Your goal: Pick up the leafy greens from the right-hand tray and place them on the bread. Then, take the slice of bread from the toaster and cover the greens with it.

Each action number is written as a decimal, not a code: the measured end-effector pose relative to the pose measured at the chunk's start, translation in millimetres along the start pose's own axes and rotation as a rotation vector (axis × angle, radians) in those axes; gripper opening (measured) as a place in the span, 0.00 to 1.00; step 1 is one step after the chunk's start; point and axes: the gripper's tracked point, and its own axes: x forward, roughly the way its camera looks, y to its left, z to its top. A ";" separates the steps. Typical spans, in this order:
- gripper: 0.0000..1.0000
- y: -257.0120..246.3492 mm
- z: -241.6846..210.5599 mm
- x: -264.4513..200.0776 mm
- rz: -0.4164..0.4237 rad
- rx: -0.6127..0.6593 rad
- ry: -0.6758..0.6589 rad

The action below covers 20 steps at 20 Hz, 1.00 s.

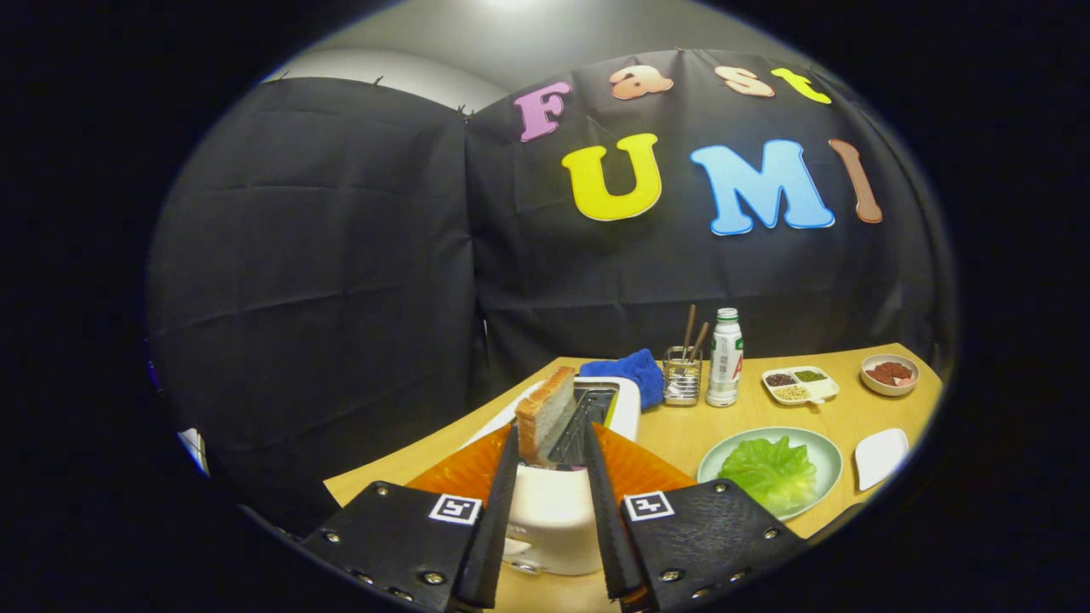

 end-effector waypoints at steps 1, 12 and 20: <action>0.47 2.9 1.6 4.9 -0.013 -0.011 -0.002; 0.25 10.2 -6.5 45.2 -0.131 -0.062 0.007; 0.05 11.4 7.7 43.4 -0.146 -0.072 0.015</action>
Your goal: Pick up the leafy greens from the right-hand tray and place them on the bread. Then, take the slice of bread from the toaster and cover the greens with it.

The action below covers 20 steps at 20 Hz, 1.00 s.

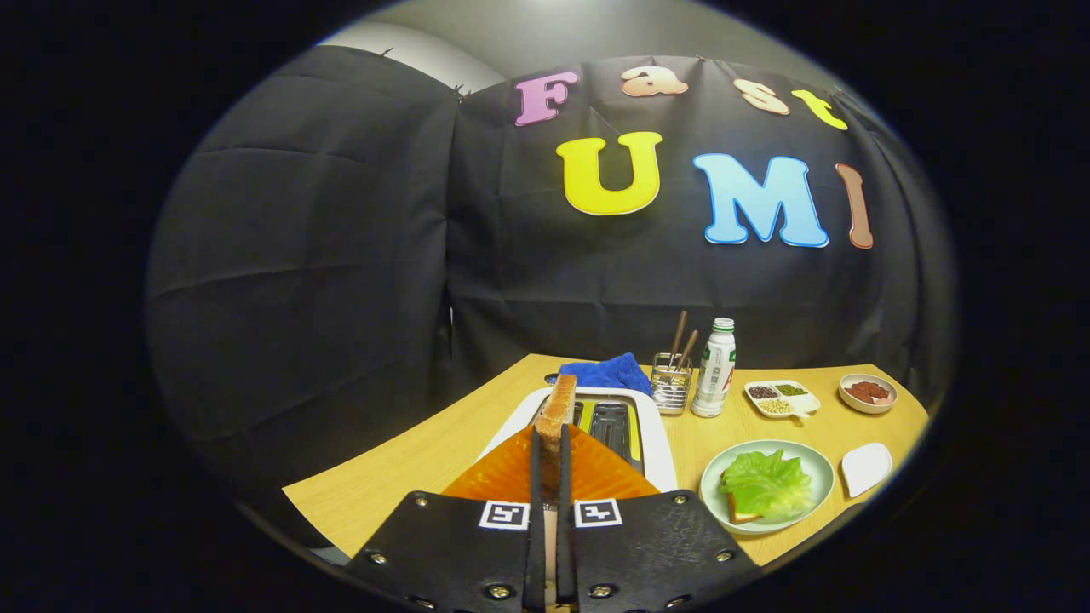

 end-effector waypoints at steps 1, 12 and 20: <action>0.05 0.7 3.0 -1.2 0.010 -0.002 -0.009; 0.05 -10.7 63.9 -26.8 0.081 0.066 -0.084; 0.05 -62.8 92.1 -59.4 0.060 0.091 -0.137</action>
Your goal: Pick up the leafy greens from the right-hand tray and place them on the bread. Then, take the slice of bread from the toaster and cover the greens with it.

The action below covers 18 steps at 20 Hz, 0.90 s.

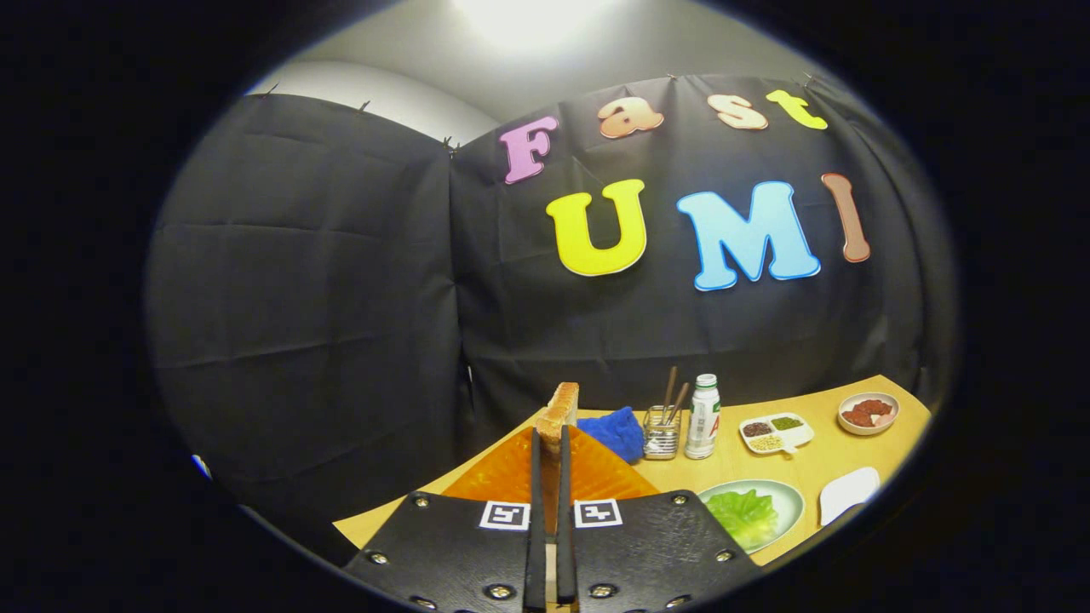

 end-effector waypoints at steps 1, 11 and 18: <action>0.05 -11.2 -0.3 -4.0 -0.014 -0.010 -0.003; 0.05 -98.9 -37.0 -32.1 -0.129 -0.025 0.058; 0.05 -136.0 -71.9 -23.0 -0.203 -0.044 0.111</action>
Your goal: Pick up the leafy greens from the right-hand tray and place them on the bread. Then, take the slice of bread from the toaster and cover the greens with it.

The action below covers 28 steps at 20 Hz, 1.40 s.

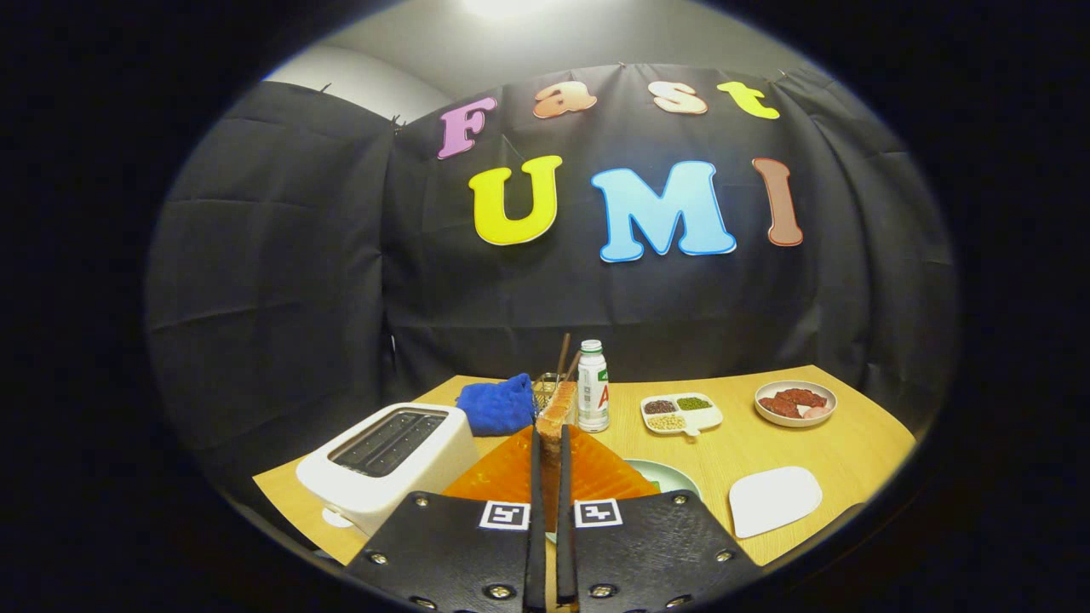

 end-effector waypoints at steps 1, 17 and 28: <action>0.05 -2.4 -9.4 4.8 -0.004 -0.002 0.013; 0.05 -54.5 -78.4 52.1 -0.054 0.169 0.099; 0.10 -85.6 -105.5 46.1 -0.107 0.112 0.157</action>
